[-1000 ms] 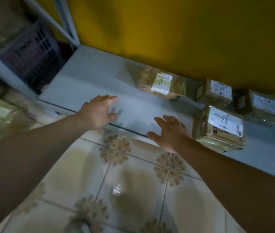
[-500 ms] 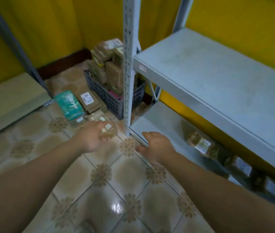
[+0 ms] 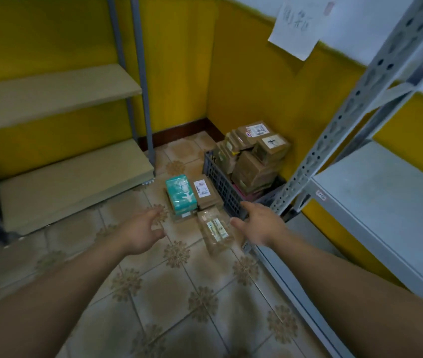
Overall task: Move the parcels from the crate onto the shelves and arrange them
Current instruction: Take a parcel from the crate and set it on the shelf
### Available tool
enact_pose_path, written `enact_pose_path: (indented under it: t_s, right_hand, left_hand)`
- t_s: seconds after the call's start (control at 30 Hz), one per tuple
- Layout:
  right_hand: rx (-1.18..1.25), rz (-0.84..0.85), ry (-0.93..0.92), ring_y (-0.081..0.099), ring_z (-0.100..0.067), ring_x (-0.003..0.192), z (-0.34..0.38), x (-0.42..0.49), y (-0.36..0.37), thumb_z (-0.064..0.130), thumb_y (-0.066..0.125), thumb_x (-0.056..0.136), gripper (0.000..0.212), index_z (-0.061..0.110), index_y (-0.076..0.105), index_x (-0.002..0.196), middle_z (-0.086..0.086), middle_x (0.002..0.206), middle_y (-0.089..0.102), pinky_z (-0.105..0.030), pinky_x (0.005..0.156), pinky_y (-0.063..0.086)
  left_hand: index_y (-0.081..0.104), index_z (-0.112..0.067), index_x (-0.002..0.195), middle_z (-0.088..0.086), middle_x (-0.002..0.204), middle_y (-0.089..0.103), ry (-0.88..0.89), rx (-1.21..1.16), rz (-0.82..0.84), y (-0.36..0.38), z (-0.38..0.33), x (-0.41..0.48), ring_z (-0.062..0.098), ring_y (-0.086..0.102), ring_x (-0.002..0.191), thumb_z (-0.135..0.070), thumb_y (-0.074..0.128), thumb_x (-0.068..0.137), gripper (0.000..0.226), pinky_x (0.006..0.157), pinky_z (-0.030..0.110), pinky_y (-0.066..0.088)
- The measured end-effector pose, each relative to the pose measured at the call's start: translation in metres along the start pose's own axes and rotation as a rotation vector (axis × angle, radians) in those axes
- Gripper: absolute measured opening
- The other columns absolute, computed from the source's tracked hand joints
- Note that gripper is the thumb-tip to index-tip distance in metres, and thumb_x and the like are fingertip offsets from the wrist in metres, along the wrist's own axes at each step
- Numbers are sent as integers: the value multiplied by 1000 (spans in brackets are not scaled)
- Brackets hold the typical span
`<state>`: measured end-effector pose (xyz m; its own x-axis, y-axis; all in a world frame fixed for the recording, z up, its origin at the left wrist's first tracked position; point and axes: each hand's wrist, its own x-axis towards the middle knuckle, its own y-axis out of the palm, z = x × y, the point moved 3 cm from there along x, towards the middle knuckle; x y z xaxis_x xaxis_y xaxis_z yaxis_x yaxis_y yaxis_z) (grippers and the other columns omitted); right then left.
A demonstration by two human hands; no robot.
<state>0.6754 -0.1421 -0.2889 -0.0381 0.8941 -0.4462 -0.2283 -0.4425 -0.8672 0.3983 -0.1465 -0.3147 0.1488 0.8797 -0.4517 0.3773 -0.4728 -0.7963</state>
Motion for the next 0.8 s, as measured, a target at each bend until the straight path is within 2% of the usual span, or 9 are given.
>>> enact_pose_path:
  t_s: [0.17, 0.4, 0.67, 0.8]
  right_hand:
    - [22, -17, -40, 53, -31, 122, 7, 67, -28, 63, 45, 94, 70, 23, 34, 151, -10, 141, 51, -46, 100, 47]
    - [19, 86, -25, 51, -32, 124, -6, 200, -47, 56, 45, 99, 65, 17, 34, 150, -12, 145, 47, -48, 103, 45]
    - [147, 183, 55, 57, -31, 112, -20, 304, -37, 56, 46, 97, 56, 20, 46, 139, -10, 130, 59, -43, 96, 49]
    - [306, 199, 187, 58, -32, 111, -18, 338, -27, 52, 49, 97, 53, 18, 50, 138, -12, 130, 60, -36, 91, 48]
  left_hand:
    - [17, -23, 154, 3, 160, 21, -14, -41, 44, -11, -6, 39, 22, 27, 144, -39, 53, 97, 70, 110, 27, 28]
    - [20, -21, 154, 2, 160, 20, -105, -120, 83, -18, -9, 140, 20, 23, 146, -38, 55, 96, 69, 114, 29, 23]
    - [19, -23, 154, 3, 160, 20, -234, -240, 205, -24, 16, 239, 22, 26, 144, -36, 53, 97, 67, 110, 26, 27]
    - [20, -21, 154, 6, 160, 21, -257, -234, 275, -26, 54, 288, 24, 28, 144, -34, 54, 97, 68, 110, 28, 27]
